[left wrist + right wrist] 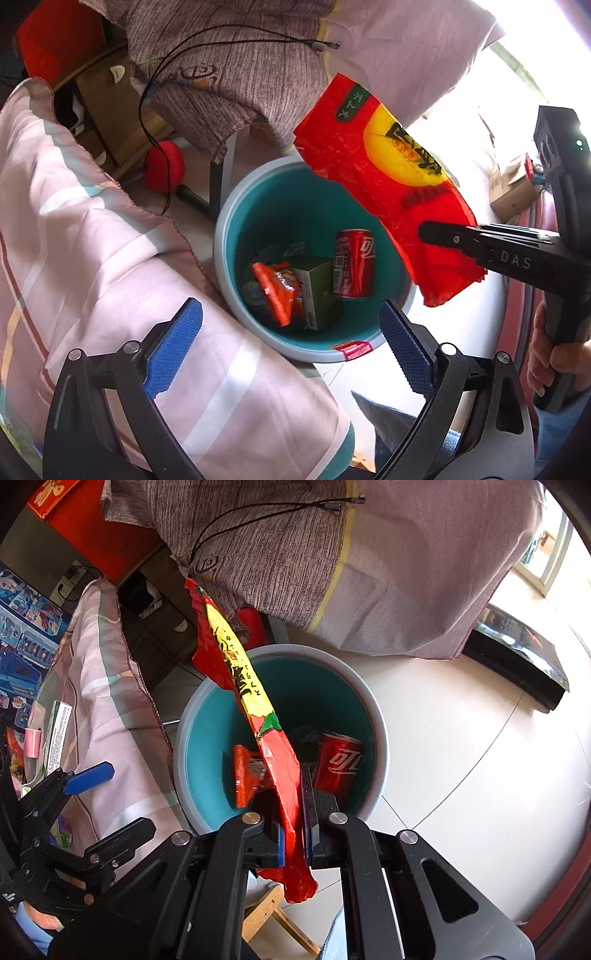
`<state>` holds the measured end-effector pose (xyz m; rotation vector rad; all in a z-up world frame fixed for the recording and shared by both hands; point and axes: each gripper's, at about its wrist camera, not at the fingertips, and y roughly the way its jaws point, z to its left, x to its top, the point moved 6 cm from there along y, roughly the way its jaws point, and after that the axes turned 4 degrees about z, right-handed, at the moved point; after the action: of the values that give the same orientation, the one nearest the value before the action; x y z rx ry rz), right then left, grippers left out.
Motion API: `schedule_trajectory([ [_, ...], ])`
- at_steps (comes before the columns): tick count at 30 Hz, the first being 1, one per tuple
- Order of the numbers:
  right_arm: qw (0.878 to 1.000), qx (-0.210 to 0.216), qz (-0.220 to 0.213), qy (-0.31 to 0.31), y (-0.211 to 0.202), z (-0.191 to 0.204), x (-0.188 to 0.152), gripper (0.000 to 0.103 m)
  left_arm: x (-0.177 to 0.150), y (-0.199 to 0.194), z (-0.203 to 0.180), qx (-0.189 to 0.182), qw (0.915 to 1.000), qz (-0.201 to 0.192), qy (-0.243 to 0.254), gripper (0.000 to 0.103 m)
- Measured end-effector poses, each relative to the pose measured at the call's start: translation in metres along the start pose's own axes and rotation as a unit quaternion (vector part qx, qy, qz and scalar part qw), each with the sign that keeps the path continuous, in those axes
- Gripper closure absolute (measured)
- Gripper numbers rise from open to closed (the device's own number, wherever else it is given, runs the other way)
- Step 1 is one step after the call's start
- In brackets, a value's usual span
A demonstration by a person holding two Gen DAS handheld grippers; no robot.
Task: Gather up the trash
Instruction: 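Carry both wrappers to the teal bucket and open left tool to drop its pack, then open the right tool to drop the long red wrapper into the bucket, then move both open tools back over the cluttered table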
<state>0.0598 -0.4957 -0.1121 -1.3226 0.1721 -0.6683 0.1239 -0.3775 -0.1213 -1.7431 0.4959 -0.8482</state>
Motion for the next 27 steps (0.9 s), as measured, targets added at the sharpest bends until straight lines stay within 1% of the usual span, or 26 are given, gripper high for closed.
schedule_trajectory([
  [1, 1.000, 0.000, 0.001, -0.001, 0.001, 0.002, 0.000, 0.093, -0.001, -0.001, 0.002, 0.002, 1.0000, -0.001, -0.001, 0.006],
  [2, 1.000, 0.000, 0.001, -0.002, 0.001, 0.003, 0.001, 0.091, -0.002, -0.003, 0.004, 0.002, 1.0000, -0.002, -0.004, 0.006],
  [4, 1.000, 0.000, -0.002, -0.005, 0.000, 0.007, 0.002, 0.072, -0.005, -0.008, 0.007, 0.000, 0.9999, -0.007, -0.010, 0.006],
  [5, 1.000, -0.001, -0.004, -0.006, -0.001, 0.009, 0.003, 0.054, -0.006, -0.010, 0.009, 0.000, 0.9999, -0.008, -0.014, 0.006],
  [6, 1.000, -0.004, -0.010, -0.008, -0.002, 0.010, 0.004, 0.044, -0.006, -0.011, 0.010, -0.001, 0.9998, -0.009, -0.016, 0.005],
  [7, 1.000, -0.005, -0.014, -0.009, -0.004, 0.012, 0.004, 0.042, -0.008, -0.012, 0.012, -0.002, 0.9998, -0.008, -0.019, 0.005],
  [9, 1.000, -0.002, -0.014, -0.005, -0.004, 0.013, 0.005, 0.030, -0.009, -0.013, 0.015, -0.002, 0.9997, -0.008, -0.022, 0.005],
  [11, 1.000, -0.002, -0.015, -0.002, -0.005, 0.014, 0.005, 0.029, -0.010, -0.012, 0.017, -0.001, 0.9997, -0.005, -0.023, 0.005],
  [17, 1.000, -0.009, -0.004, 0.007, -0.002, 0.016, 0.002, 0.019, -0.018, -0.016, 0.021, -0.004, 0.9996, -0.005, -0.026, 0.005],
  [22, 1.000, -0.012, -0.003, 0.010, -0.002, 0.025, -0.003, 0.018, -0.027, -0.021, 0.026, 0.001, 0.9996, -0.003, -0.029, 0.005],
  [27, 1.000, -0.008, -0.001, 0.008, -0.001, 0.039, -0.007, 0.018, -0.039, -0.031, 0.037, 0.003, 0.9992, -0.010, -0.037, 0.005],
])
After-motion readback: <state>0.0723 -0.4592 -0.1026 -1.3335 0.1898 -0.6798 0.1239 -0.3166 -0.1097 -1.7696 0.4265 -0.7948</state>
